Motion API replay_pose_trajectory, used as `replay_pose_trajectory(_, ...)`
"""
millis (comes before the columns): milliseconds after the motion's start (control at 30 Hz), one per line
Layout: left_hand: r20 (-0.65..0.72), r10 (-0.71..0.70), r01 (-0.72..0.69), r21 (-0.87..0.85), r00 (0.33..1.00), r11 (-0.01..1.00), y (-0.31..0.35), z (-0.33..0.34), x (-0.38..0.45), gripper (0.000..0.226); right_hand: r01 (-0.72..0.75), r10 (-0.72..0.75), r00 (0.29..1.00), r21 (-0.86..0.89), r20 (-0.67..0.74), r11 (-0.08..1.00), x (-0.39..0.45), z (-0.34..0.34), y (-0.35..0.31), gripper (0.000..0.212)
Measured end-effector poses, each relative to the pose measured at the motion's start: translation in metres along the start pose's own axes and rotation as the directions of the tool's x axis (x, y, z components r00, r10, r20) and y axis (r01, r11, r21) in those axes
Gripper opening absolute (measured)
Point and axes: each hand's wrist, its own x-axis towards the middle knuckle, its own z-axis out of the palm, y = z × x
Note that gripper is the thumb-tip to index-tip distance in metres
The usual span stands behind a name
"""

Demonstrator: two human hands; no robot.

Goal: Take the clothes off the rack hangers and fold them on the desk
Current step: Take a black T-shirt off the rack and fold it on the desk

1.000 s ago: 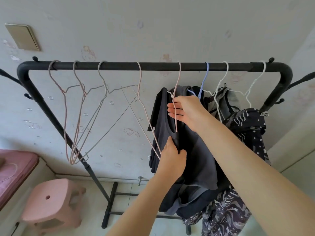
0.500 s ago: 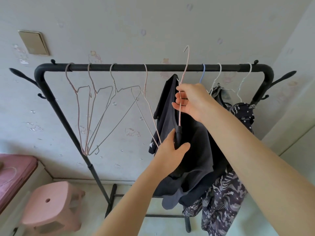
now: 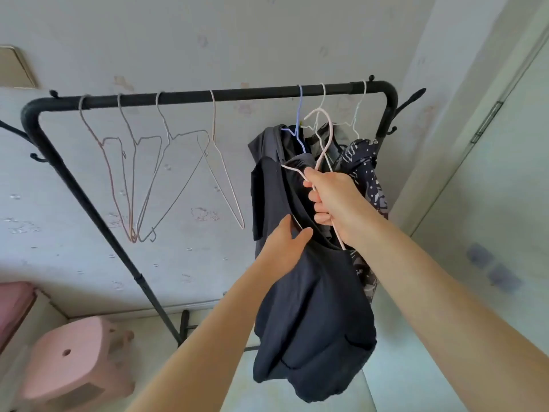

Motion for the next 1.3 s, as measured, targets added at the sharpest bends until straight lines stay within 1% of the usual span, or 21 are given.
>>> replay_pose_trajectory(33,-0.043,-0.009,0.010,0.023,0.999,1.000,0.002,0.000,0.002,0.062,-0.003,0.003,1.000,-0.019,-0.007,1.000,-0.006,-0.006,0.003,0.020)
replay_pose_trajectory(100,-0.182,-0.025,0.036,0.060,0.983,0.998,0.010,0.003,0.005,0.065,0.013,-0.013,1.000,-0.047,-0.005,0.999,-0.021,-0.021,0.009,0.026)
replay_pose_trajectory(200,-0.371,0.032,0.022,0.141,0.928,0.990,0.021,0.007,0.010,0.049,0.065,-0.063,0.998,-0.131,0.014,0.989,-0.043,-0.042,0.016,0.035)
replay_pose_trajectory(267,-0.448,0.085,0.033,0.248,0.890,0.968,0.027,0.009,0.008,0.040,0.092,-0.089,0.996,-0.183,0.029,0.979,-0.052,-0.056,0.020,0.040)
replay_pose_trajectory(333,-0.483,0.132,0.074,0.385,0.866,0.920,0.034,0.014,0.002,0.035,0.116,-0.112,0.993,-0.214,0.030,0.970,-0.057,-0.071,0.024,0.040)
replay_pose_trajectory(400,-0.483,0.182,0.105,0.507,0.856,0.855,0.038,0.016,-0.005,0.030,0.143,-0.140,0.990,-0.249,0.027,0.958,-0.059,-0.085,0.028,0.037)
replay_pose_trajectory(433,-0.458,0.212,0.086,0.547,0.863,0.833,0.039,0.015,-0.008,0.029,0.160,-0.160,0.987,-0.272,0.021,0.949,-0.059,-0.092,0.030,0.034)
replay_pose_trajectory(467,-0.411,0.242,0.038,0.566,0.879,0.823,0.038,0.013,-0.010,0.028,0.176,-0.181,0.983,-0.299,0.011,0.938,-0.057,-0.099,0.032,0.031)
replay_pose_trajectory(533,-0.276,0.272,-0.082,0.547,0.922,0.833,0.036,0.006,-0.012,0.025,0.199,-0.223,0.975,-0.368,-0.022,0.908,-0.053,-0.116,0.037,0.029)
replay_pose_trajectory(633,-0.057,0.217,-0.152,0.543,0.975,0.826,0.039,-0.009,-0.020,0.026,0.235,-0.280,0.959,-0.438,-0.042,0.868,-0.046,-0.133,0.046,0.029)
replay_pose_trajectory(733,0.035,0.167,-0.157,0.567,0.985,0.809,0.046,-0.019,-0.029,0.026,0.267,-0.306,0.952,-0.461,-0.010,0.846,-0.042,-0.137,0.051,0.030)
replay_pose_trajectory(867,0.092,0.081,-0.117,0.523,0.993,0.845,0.050,-0.035,-0.040,0.024,0.317,-0.344,0.938,-0.520,0.046,0.794,-0.041,-0.133,0.051,0.032)
replay_pose_trajectory(933,0.082,0.052,-0.087,0.516,0.995,0.852,0.049,-0.045,-0.045,0.023,0.346,-0.370,0.927,-0.543,0.070,0.765,-0.041,-0.131,0.050,0.033)
replay_pose_trajectory(1000,0.029,0.033,-0.043,0.502,0.999,0.864,0.048,-0.057,-0.049,0.021,0.364,-0.377,0.922,-0.539,0.091,0.759,-0.038,-0.130,0.050,0.033)
replay_pose_trajectory(1067,-0.077,0.028,0.012,0.478,0.997,0.879,0.045,-0.069,-0.054,0.020,0.355,-0.367,0.926,-0.530,0.088,0.770,-0.033,-0.132,0.053,0.034)
replay_pose_trajectory(1133,-0.233,0.050,0.057,0.430,0.971,0.901,0.041,-0.078,-0.057,0.020,0.342,-0.352,0.933,-0.494,0.077,0.799,-0.029,-0.136,0.055,0.036)
replay_pose_trajectory(1200,-0.364,0.041,0.092,0.340,0.930,0.936,0.036,-0.084,-0.060,0.021,0.319,-0.315,0.946,-0.378,0.076,0.869,-0.026,-0.137,0.055,0.038)
replay_pose_trajectory(1300,-0.436,0.010,0.083,0.194,0.900,0.977,0.025,-0.090,-0.061,0.022,0.231,-0.222,0.972,-0.144,0.075,0.962,-0.022,-0.136,0.053,0.037)
